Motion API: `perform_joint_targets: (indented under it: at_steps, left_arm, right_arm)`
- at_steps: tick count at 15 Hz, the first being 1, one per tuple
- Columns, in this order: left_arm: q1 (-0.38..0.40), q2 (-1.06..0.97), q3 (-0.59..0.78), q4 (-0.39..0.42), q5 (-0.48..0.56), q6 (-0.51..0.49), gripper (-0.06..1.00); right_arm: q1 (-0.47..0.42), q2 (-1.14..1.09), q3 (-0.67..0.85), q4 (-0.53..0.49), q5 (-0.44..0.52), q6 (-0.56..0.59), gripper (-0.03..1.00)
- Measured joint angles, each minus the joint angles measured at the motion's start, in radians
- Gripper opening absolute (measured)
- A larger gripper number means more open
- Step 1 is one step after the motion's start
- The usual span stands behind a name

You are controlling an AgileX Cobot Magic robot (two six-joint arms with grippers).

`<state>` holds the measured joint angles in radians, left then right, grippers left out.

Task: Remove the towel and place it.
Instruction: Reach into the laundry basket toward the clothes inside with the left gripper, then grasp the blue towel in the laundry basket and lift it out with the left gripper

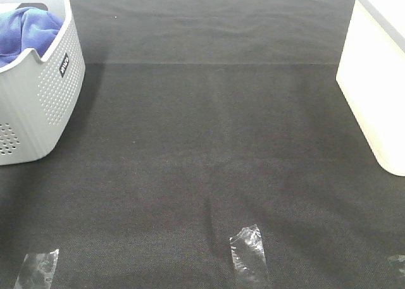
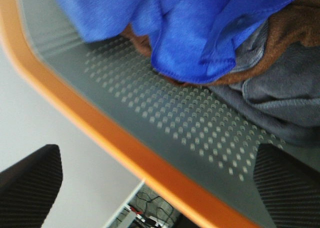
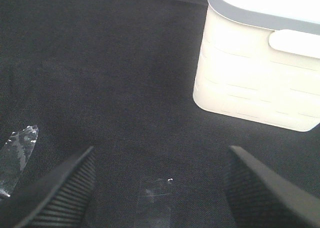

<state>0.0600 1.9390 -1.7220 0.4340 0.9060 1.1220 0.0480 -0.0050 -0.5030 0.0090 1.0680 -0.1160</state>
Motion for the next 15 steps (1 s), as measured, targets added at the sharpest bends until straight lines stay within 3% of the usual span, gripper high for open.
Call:
perform_joint_targets:
  at_steps: [15]
  left_arm:
    - [0.000, 0.247, -0.002, -0.012, -0.082, 0.111, 0.96]
  right_arm:
    - [0.000, 0.000, 0.000, 0.000, 0.000, 0.000, 0.72]
